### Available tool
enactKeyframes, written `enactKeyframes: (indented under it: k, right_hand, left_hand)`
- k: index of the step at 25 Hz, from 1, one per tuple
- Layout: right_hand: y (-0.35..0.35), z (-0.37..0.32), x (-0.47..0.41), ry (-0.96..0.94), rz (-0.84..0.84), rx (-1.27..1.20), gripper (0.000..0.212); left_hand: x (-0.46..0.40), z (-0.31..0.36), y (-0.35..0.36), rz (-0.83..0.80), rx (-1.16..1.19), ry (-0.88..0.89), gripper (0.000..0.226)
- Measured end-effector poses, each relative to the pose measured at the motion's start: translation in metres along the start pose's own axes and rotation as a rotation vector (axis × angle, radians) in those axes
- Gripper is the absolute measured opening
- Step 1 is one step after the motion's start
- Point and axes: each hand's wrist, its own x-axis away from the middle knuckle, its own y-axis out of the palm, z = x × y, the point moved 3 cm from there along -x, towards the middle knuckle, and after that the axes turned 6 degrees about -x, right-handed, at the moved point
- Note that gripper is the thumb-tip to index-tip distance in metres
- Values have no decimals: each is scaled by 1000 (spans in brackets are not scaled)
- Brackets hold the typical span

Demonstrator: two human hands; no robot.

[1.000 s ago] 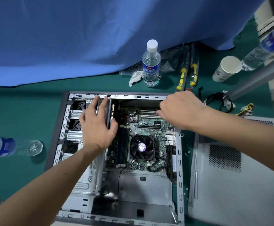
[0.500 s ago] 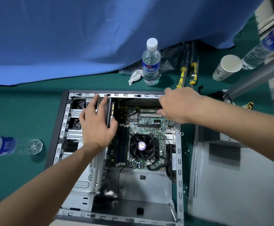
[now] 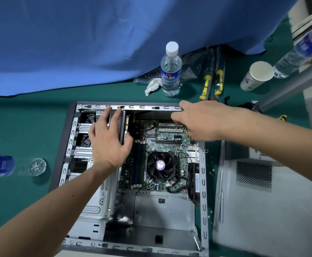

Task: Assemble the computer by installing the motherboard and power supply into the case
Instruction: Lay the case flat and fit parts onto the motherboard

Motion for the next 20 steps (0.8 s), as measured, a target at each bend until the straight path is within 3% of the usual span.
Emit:
enactKeyframes:
  k: [2, 4, 6, 9, 11, 13, 16, 18, 19, 20]
  right_hand:
    - [2, -5, 4, 22, 83, 86, 11]
    - [5, -13, 5, 88, 146, 179, 17]
    - [7, -13, 5, 118, 100, 155, 28]
    - [5, -4, 6, 65, 1, 59, 18]
    - [2, -5, 10, 7, 28, 142, 24]
    - [-3, -15, 13, 14, 62, 228, 13]
    - [1, -16, 7, 63, 126, 289, 40]
    - [2, -9, 4, 73, 120, 208, 30]
    - [5, -7, 3, 41, 83, 171, 11]
    - [5, -6, 4, -1, 42, 137, 14]
  left_hand:
    - [1, 1, 0, -1, 4, 1, 70]
    - [2, 1, 1, -4, 6, -2, 70]
    - [2, 1, 0, -6, 11, -3, 69]
    - [1, 2, -1, -1, 21, 1, 69]
    - [0, 3, -1, -2, 25, 1, 70]
    - [1, 2, -1, -6, 24, -4, 70]
    - [2, 1, -1, -9, 26, -11, 69]
    - [1, 1, -2, -9, 25, -10, 69]
    - [1, 2, -2, -6, 24, -9, 69]
    - [1, 2, -2, -2, 24, -8, 69]
